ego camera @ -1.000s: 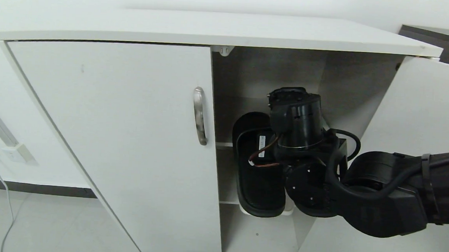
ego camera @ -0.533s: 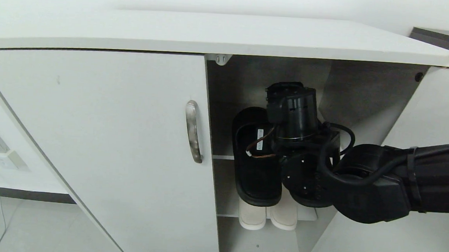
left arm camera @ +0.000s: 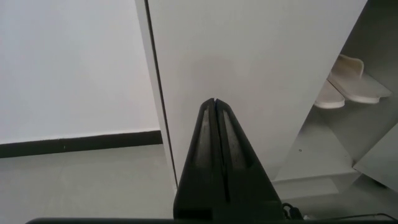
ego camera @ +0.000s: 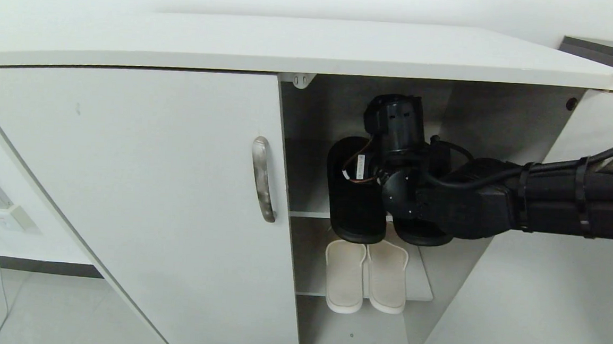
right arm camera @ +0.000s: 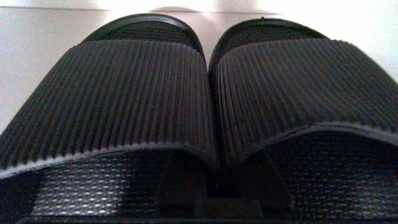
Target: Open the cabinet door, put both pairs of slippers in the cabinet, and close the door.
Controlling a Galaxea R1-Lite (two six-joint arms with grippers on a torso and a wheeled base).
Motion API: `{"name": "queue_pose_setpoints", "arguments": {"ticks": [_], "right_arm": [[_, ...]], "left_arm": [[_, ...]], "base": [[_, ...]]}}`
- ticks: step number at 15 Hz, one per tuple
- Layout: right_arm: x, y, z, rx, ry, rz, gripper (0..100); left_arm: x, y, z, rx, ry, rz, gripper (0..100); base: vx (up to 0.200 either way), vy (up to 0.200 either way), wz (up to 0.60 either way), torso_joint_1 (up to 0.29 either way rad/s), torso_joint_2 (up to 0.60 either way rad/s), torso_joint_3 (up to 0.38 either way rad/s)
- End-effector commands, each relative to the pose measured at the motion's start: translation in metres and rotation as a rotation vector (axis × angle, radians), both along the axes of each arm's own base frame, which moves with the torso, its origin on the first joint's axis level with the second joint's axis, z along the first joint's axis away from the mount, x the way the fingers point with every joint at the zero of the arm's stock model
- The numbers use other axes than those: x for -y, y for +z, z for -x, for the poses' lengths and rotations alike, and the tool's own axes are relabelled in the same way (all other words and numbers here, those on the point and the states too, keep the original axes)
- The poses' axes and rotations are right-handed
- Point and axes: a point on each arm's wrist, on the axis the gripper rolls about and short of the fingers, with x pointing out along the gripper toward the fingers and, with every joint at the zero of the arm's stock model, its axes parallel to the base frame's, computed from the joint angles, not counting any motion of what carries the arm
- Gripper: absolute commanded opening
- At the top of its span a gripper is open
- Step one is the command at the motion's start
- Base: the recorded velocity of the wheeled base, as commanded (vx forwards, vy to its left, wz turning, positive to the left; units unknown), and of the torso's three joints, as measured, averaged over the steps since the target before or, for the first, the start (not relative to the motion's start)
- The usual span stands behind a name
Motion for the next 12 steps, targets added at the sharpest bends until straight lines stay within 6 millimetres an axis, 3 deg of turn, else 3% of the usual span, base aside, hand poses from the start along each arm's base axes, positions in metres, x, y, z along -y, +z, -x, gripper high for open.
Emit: {"name": "queue_pose_setpoints", "arguments": {"ticks": [1, 12], "right_arm": [[-0.004, 0.002, -0.013, 0.006, -0.009, -0.009, 0], [-0.008, -0.002, -0.032, -0.007, -0.016, -0.004, 0]], "left_arm": [[0.000, 0.000, 0.000, -0.001, 0.000, 0.000, 0], [0.000, 0.000, 0.000, -0.001, 0.003, -0.001, 0]], "base": [[0.000, 0.000, 0.00, 0.000, 0.00, 0.000], [0.000, 0.000, 0.00, 0.000, 0.00, 0.000]]}}
